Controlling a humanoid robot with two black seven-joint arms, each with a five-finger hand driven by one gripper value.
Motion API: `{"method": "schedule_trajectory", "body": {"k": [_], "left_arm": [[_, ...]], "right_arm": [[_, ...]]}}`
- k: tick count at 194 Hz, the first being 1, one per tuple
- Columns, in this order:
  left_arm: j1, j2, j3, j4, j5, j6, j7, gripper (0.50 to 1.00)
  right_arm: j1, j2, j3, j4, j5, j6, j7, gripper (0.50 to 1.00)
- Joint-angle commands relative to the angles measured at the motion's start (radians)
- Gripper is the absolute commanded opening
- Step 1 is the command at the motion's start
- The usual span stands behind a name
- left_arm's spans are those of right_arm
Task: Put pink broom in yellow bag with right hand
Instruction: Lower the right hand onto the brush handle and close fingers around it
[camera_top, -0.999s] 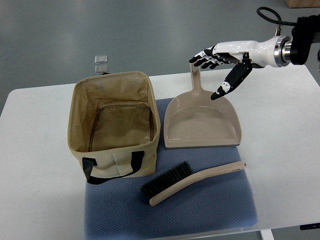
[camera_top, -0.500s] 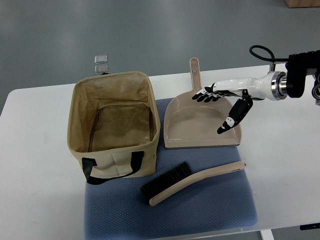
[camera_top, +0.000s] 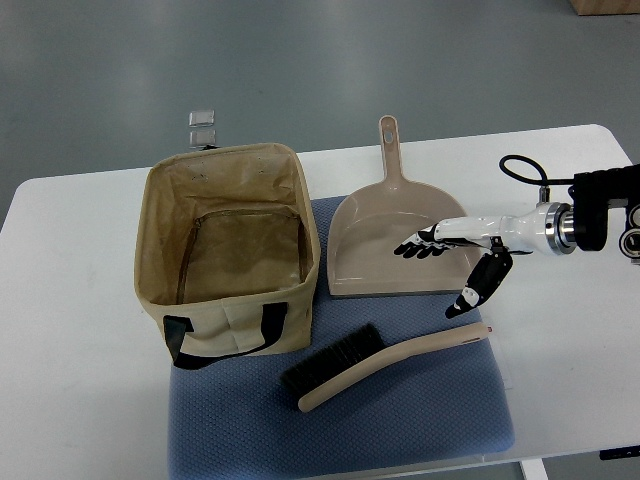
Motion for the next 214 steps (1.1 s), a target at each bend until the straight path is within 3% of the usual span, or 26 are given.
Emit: {"method": "schedule_trajectory", "body": {"k": [1,32,79,171,195,214], "left_arm": [[0.0,0.0,0.0,0.003,0.0,0.0,0.0,1.0],[0.0,0.0,0.0,0.005,0.0,0.0,0.0,1.0],[0.0,0.0,0.0,0.005,0.0,0.0,0.0,1.0],[0.0,0.0,-0.002,0.005,0.0,0.0,0.0,1.0],[-0.002,0.0,-0.002,0.006,0.0,0.0,0.0,1.0],[-0.001,0.0,-0.003,0.006,-0.002,0.0,0.0,1.0]], "right_arm": [[-0.042,0.0,0.0,-0.001,-0.026,-0.014,0.019,0.909],[-0.106,-0.003,0.002,-0.004,-0.077,-0.039,0.038,0.901],[-0.156,0.0,0.003,-0.012,-0.104,-0.069,0.053,0.836],[-0.261,0.044,0.011,-0.09,-0.164,-0.108,0.075,0.795],[-0.264,0.054,0.011,-0.102,-0.166,-0.108,0.076,0.744],[-0.277,0.063,0.011,-0.108,-0.179,-0.109,0.076,0.658]]}}
